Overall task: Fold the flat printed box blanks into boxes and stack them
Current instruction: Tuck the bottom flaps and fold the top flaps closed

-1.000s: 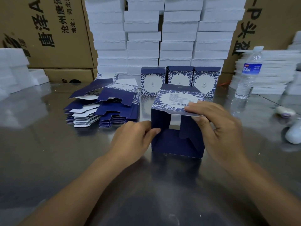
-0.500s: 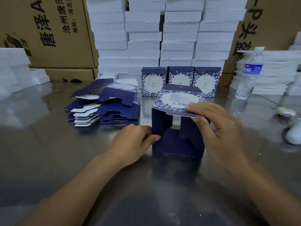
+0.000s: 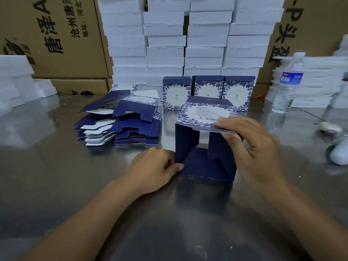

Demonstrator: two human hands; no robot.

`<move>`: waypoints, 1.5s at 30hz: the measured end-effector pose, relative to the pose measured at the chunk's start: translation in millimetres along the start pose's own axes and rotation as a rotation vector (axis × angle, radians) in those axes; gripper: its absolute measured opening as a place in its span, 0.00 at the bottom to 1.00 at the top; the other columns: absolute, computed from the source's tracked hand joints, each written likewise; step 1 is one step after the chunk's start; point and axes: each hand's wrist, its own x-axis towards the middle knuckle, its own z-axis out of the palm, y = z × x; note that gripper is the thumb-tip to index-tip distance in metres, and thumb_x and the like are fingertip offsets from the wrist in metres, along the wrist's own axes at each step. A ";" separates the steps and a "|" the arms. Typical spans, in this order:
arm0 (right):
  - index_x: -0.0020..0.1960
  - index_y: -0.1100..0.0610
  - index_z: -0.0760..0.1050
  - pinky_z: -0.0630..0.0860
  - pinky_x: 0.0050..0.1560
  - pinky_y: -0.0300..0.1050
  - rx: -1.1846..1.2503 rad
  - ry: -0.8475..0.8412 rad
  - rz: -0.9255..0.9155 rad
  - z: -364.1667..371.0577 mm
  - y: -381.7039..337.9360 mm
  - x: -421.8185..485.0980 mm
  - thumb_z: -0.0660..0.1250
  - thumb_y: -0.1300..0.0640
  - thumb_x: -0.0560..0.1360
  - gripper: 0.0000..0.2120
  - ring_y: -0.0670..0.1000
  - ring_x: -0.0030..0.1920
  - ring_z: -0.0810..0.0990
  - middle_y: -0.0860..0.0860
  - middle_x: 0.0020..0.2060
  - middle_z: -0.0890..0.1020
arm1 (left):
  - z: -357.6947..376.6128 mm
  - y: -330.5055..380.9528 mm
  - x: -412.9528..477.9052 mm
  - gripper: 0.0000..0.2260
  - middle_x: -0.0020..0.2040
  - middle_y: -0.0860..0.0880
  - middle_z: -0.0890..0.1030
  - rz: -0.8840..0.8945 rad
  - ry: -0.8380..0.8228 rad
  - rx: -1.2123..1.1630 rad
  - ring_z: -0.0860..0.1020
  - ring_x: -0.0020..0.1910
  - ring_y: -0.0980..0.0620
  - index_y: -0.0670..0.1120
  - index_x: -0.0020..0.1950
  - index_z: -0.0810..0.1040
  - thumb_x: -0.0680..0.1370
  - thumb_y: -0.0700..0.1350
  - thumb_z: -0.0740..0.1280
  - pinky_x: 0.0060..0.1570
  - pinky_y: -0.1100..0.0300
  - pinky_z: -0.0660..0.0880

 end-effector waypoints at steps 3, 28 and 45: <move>0.51 0.58 0.82 0.73 0.58 0.43 0.011 0.008 0.002 0.1 0.1 0.4 0.61 0.52 0.76 0.14 0.51 0.53 0.79 0.45 0.49 0.81 | 1.1 -1.9 1.0 0.14 0.29 0.54 0.72 0.016 0.011 -0.053 0.69 0.29 0.59 0.50 0.33 0.73 0.77 0.55 0.65 0.29 0.60 0.61; 0.53 0.44 0.75 0.63 0.65 0.34 0.285 -0.209 0.196 -3.9 0.0 2.9 0.52 0.33 0.76 0.19 0.41 0.63 0.72 0.42 0.56 0.77 | -2.4 -5.2 1.6 0.11 0.33 0.53 0.77 0.043 -0.070 -0.167 0.74 0.33 0.56 0.48 0.37 0.75 0.74 0.53 0.70 0.38 0.53 0.73; 0.51 0.57 0.82 0.70 0.50 0.37 -0.129 0.010 -0.061 2.3 -7.2 -5.9 0.72 0.53 0.70 0.12 0.50 0.49 0.74 0.49 0.45 0.80 | -26.1 30.8 -5.7 0.14 0.53 0.54 0.76 0.386 0.708 -0.316 0.74 0.56 0.55 0.44 0.56 0.77 0.75 0.51 0.67 0.58 0.65 0.70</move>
